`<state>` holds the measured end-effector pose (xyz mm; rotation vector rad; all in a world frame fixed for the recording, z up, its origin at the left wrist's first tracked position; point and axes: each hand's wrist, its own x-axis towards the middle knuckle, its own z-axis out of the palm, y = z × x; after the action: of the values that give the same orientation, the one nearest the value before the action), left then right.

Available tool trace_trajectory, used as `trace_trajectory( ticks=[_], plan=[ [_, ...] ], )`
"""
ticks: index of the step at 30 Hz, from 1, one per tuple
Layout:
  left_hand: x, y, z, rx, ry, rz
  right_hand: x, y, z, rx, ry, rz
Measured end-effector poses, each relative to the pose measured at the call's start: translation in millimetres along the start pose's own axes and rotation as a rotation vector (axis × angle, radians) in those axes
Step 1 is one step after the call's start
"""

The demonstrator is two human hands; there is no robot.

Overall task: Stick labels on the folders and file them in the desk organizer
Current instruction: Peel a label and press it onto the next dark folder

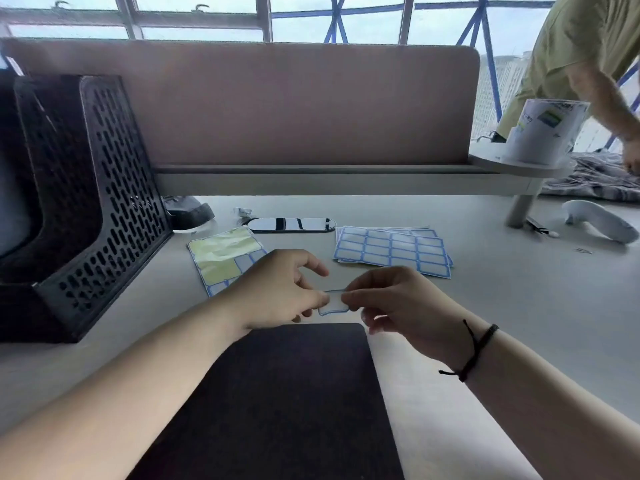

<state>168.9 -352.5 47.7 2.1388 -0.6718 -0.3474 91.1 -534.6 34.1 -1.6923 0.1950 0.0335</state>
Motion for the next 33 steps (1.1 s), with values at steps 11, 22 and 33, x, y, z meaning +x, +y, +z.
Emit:
trace_trajectory(
  ticks=[11,22,33],
  plan=[
    [-0.8,-10.8,13.5,-0.001,-0.004,-0.076,8.2,15.0,-1.8,-0.176,0.139,0.001],
    [-3.6,-14.1,19.2,0.116,-0.035,-0.058,5.7,12.0,-5.2,-0.277,0.119,0.058],
    [-8.4,-14.4,29.2,0.283,-0.029,0.005,4.2,17.7,-0.4,-0.419,0.126,0.041]
  ],
)
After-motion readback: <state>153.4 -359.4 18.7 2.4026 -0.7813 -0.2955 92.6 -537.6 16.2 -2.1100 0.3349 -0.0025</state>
